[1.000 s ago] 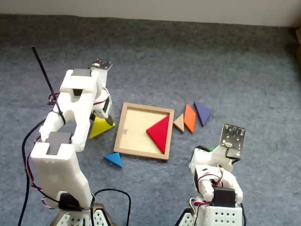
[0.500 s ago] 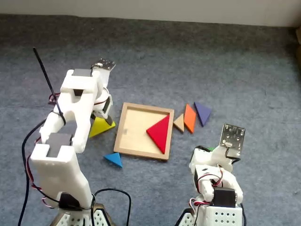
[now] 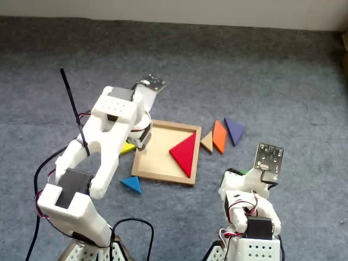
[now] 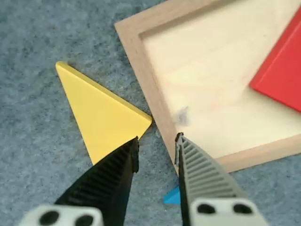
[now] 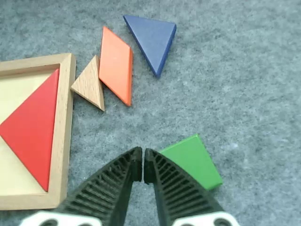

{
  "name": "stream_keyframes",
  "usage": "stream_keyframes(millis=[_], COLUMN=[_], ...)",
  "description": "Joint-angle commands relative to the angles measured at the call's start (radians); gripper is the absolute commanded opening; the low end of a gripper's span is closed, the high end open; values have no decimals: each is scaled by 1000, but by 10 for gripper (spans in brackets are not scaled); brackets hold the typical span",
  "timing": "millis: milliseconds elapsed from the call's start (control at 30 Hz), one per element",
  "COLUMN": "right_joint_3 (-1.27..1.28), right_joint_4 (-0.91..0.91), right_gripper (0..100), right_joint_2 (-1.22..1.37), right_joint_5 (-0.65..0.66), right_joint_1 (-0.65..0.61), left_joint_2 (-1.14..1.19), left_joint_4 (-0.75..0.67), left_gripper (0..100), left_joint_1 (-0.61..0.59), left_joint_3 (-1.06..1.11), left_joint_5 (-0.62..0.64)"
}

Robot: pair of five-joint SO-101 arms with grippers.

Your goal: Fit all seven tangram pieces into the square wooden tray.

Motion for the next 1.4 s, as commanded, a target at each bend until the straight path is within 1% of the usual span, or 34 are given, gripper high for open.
stream_keyframes(millis=[0, 100, 200, 400, 567, 767, 867, 1000, 1167, 1367], right_joint_3=[116, 116, 116, 116, 116, 116, 116, 116, 116, 116], right_joint_4=[7, 7, 7, 7, 7, 7, 7, 7, 7, 7], right_gripper=[22, 22, 22, 22, 22, 22, 22, 22, 22, 22], right_joint_2=[5, 5, 5, 5, 5, 5, 5, 5, 5, 5], right_joint_5=[14, 14, 14, 14, 14, 14, 14, 14, 14, 14], right_joint_1=[10, 10, 10, 10, 10, 10, 10, 10, 10, 10], left_joint_2=[-51, -51, -41, 12, 107, 136, 136, 145, 147, 147], left_joint_4=[9, 0, -44, -155, -210, -207, -196, -166, -141, -137], left_gripper=[268, 337, 341, 341, 340, 340, 338, 296, 292, 287], left_joint_1=[-84, -165, -208, -236, -251, -249, -232, -205, -194, -191], left_joint_3=[-28, -38, -28, -4, -4, -4, 2, -1, 2, 5], left_joint_5=[31, 26, 21, 21, -32, -40, -78, -112, -140, -141])
